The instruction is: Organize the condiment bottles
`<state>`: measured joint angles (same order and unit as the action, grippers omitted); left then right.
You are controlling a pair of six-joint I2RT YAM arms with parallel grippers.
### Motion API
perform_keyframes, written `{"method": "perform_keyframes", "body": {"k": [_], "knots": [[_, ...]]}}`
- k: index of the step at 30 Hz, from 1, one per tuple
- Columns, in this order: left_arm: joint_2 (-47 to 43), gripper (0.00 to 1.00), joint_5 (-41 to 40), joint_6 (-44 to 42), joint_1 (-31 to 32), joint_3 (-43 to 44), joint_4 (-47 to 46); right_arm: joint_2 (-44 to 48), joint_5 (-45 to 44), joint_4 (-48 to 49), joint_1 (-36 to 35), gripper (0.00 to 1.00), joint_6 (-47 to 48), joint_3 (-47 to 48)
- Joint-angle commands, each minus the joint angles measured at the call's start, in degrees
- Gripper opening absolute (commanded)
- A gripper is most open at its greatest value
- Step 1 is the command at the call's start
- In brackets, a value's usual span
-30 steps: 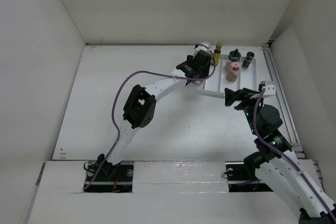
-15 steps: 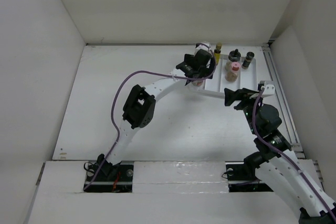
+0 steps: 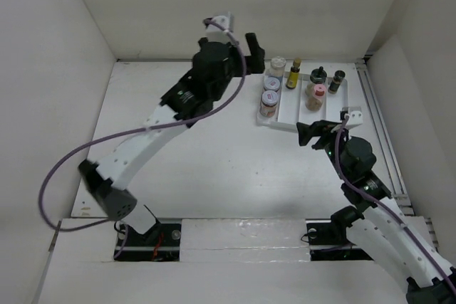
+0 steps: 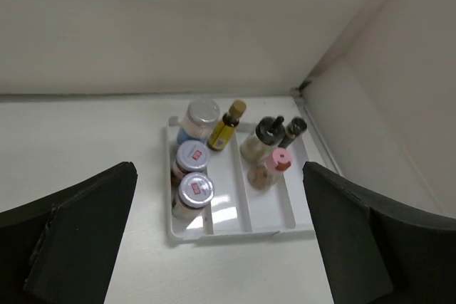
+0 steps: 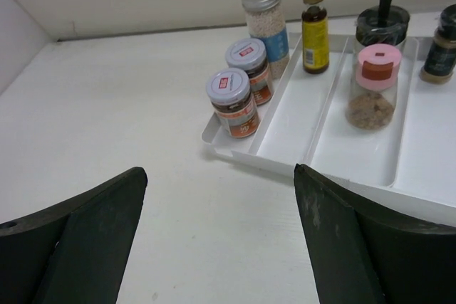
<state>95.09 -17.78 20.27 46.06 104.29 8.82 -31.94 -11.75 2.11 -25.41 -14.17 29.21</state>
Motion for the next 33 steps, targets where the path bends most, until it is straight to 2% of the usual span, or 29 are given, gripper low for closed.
{"method": "perform_keyframes", "body": {"k": [1,2,4,5,6,9,11,13,16,18,20,22,23,27,33], "knots": [[-12.00,1.00,-9.96,1.52,-0.10,-9.60,-0.47,-1.89,4.88,3.60,0.36,0.90,0.90,2.78],[-18.21,1.00,-11.21,2.22,-0.10,-15.90,-1.17,-2.42,5.76,3.60,0.36,0.90,0.90,2.78],[-24.83,1.00,-14.11,3.28,-0.10,-22.52,-1.70,-4.52,8.04,5.00,0.36,0.90,1.61,2.78],[-28.17,1.00,-17.08,4.41,-0.10,-29.34,-2.40,-5.40,11.01,5.53,0.36,0.90,2.30,3.39],[-35.08,1.00,-18.33,4.42,-0.62,-32.80,-2.40,-6.19,13.05,6.15,0.36,0.88,2.92,3.40],[-47.39,1.00,-23.95,6.52,-0.62,-44.12,-2.67,-8.13,19.64,7.47,-1.48,0.85,4.68,4.01],[-52.35,1.00,-26.77,8.37,-0.62,-47.58,1.53,-9.45,22.47,8.00,-2.89,0.79,5.99,4.01],[-58.05,1.00,-27.48,12.05,-0.62,-51.37,4.61,-10.76,26.85,8.00,-5.78,0.64,6.70,2.53],[-62.90,1.00,-27.31,15.22,-0.62,-56.19,8.93,-13.40,29.94,8.00,-11.47,0.56,6.70,-0.19],[-63.54,1.00,-26.70,17.34,-0.62,-58.31,9.64,-17.00,28.81,9.74,-15.00,0.49,5.22,-1.96],[-63.54,1.00,-25.47,18.04,-0.62,-59.03,9.64,-19.55,25.30,11.59,-20.63,0.49,3.98,-4.32],[-62.31,1.00,-23.45,18.05,-1.15,-58.50,10.17,-23.68,19.70,14.93,-25.36,0.56,2.49,-4.95],[-61.00,1.00,-22.92,18.05,-1.15,-57.98,10.17,-25.17,17.83,15.90,-26.44,0.65,2.48,-5.48],[-58.36,1.00,-20.72,18.58,-1.15,-57.44,10.17,-33.16,13.68,19.77,-28.47,0.74,2.48,-4.00],[-57.56,1.00,-17.29,19.80,-1.15,-59.72,6.83,-36.78,11.40,22.50,-29.00,0.75,3.01,-2.23]]}}
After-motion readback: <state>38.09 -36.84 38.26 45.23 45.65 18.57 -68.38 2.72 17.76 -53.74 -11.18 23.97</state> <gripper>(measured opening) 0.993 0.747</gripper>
